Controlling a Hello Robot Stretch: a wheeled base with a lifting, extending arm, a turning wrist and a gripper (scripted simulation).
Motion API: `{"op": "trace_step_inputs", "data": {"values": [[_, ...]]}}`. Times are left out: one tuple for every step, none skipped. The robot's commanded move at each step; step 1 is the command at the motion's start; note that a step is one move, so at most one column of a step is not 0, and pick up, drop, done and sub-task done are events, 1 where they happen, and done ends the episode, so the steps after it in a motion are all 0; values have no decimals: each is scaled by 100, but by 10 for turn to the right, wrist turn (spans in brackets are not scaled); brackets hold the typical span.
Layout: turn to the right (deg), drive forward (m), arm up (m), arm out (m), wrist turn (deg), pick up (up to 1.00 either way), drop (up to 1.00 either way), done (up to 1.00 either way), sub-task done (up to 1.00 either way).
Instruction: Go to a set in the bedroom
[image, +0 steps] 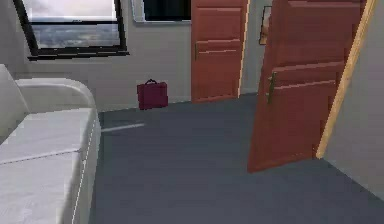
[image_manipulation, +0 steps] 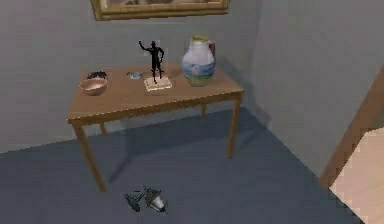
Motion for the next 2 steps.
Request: {"op": "trace_step_inputs", "data": {"values": [[0,100,0,0,0,0,0,0,0],[0,75,0,0,0,0,0,0,0]]}}
